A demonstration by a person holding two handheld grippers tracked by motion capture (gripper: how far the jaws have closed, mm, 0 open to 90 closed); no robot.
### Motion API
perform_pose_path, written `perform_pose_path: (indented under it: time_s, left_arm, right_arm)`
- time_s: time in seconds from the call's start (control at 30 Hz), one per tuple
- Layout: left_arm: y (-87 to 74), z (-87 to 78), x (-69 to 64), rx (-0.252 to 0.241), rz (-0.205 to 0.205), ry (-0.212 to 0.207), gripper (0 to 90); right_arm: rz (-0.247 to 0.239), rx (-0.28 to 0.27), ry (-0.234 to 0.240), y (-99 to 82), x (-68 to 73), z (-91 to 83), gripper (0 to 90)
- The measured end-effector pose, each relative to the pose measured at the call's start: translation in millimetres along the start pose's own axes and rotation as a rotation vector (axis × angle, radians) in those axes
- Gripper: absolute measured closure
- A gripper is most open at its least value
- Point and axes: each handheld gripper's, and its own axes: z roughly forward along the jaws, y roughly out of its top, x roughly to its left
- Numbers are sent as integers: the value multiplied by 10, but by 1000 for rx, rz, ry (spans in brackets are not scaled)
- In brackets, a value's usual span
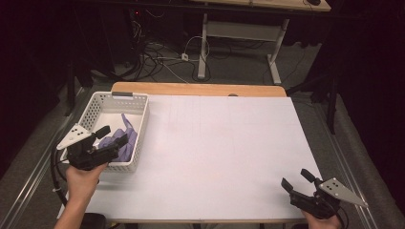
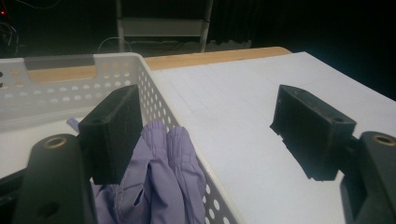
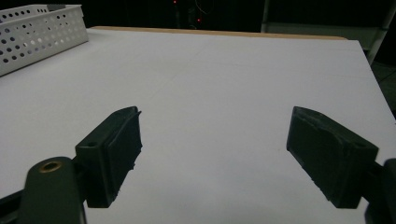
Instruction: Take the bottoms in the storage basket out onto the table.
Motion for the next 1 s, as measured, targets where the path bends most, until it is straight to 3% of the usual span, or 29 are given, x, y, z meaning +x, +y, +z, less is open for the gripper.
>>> perform_pose_path:
  time_s: [0.23,0.37,0.4,0.53,0.73,1.0]
  left_arm:
    - [92,80,-14,32,24,2,235]
    - [148,113,15,61,16,7,234]
    - [197,135,34,96,15,14,221]
    - [258,170,75,145,10,9,209]
    - [344,258,193,267,9,4,166]
    - [340,312,273,356,-8,2,139]
  right_arm:
    - [-6,1,0,2,4,4,186]
    - [-6,-1,-2,1,4,1,186]
    - [-6,0,-1,2,4,2,185]
    - [-6,-2,-2,1,5,-1,184]
    - [-7,-1,-1,1,5,2,184]
    - [-11,1,0,1,7,1,184]
